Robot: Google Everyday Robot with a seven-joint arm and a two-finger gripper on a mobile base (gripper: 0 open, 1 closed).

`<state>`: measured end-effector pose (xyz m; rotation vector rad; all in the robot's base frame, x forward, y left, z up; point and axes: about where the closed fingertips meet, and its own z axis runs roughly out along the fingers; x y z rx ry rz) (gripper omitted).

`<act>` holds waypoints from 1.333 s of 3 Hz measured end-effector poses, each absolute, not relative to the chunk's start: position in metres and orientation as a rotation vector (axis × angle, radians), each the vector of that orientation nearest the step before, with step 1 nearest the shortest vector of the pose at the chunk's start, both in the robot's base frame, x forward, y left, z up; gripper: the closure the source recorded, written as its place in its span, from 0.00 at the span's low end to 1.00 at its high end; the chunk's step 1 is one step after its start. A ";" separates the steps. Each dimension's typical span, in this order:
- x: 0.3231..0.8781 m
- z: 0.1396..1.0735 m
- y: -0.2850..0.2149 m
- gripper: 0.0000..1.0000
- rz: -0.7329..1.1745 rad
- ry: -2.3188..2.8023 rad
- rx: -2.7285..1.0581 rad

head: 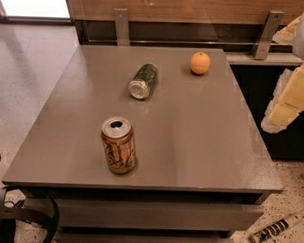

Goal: Place green can upright

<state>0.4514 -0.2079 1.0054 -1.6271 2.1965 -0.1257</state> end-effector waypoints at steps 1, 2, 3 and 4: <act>0.513 1.012 -0.192 0.00 0.119 2.303 -1.369; 0.574 1.025 -0.162 0.00 0.258 2.390 -1.109; 0.631 1.022 -0.113 0.00 0.222 2.524 -0.923; 0.662 1.004 -0.085 0.00 0.269 2.597 -0.784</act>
Offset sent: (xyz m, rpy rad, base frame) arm 0.1710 0.0662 0.0264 0.4935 0.1818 -0.4953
